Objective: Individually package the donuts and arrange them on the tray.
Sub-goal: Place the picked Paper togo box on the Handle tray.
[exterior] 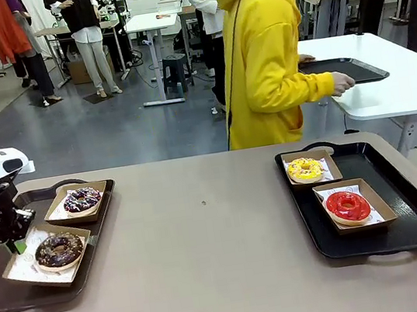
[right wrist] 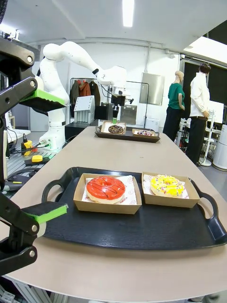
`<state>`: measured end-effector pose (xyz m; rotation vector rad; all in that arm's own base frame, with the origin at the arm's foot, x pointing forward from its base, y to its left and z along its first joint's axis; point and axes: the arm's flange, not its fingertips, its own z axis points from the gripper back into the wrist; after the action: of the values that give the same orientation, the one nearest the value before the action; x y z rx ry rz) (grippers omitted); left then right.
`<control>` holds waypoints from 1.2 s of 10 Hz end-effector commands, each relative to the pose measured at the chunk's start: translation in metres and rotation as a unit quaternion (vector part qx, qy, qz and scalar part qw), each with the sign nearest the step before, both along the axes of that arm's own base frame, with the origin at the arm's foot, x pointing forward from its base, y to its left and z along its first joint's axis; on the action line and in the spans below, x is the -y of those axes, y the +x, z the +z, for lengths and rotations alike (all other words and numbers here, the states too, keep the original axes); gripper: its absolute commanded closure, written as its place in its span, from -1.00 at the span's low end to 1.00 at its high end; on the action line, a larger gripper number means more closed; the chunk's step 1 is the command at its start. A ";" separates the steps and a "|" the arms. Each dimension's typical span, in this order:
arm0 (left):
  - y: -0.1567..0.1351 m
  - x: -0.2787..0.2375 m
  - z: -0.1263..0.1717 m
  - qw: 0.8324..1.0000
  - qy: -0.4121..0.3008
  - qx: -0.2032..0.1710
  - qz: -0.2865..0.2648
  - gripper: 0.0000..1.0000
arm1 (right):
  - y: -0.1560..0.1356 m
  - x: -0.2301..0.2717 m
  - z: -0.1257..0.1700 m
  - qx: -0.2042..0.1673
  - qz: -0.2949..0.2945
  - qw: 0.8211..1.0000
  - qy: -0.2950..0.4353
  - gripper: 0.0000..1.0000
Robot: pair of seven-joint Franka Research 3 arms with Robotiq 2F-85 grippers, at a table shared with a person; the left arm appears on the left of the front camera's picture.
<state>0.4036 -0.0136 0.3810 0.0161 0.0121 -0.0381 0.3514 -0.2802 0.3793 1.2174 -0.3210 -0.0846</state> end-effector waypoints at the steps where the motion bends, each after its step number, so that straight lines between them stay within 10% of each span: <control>1: 0.006 0.001 0.002 1.000 0.015 0.005 0.006 -0.86 | 0.000 0.000 0.001 0.001 0.000 1.000 0.001 -1.00; 4: 0.003 0.000 0.007 1.000 0.014 0.004 0.008 -1.00 | 0.000 0.000 0.001 0.001 0.000 1.000 0.001 -1.00; 6: 0.002 -0.001 0.010 1.000 0.009 0.002 0.007 -0.21 | 0.000 0.000 0.001 0.001 0.000 1.000 0.001 -1.00; 7: 0.000 -0.002 0.012 1.000 0.004 0.002 0.005 -1.00 | 0.000 0.000 0.001 0.001 0.000 1.000 0.001 -1.00; 8: 0.000 -0.005 0.014 1.000 -0.007 0.003 0.004 -0.59 | 0.000 0.000 0.001 0.001 0.000 1.000 0.001 -1.00; 9: 0.002 -0.010 0.017 1.000 -0.025 0.001 0.001 -1.00 | 0.000 0.000 0.001 0.001 0.000 1.000 0.001 -1.00; 12: 0.000 -0.062 0.058 0.975 -0.216 0.040 -0.027 -1.00 | 0.000 0.000 0.001 0.001 0.000 1.000 0.001 -1.00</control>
<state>0.4072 0.0276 0.4222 -0.2479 -0.0700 -0.0514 0.3514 -0.2802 0.3793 1.2174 -0.3210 -0.0847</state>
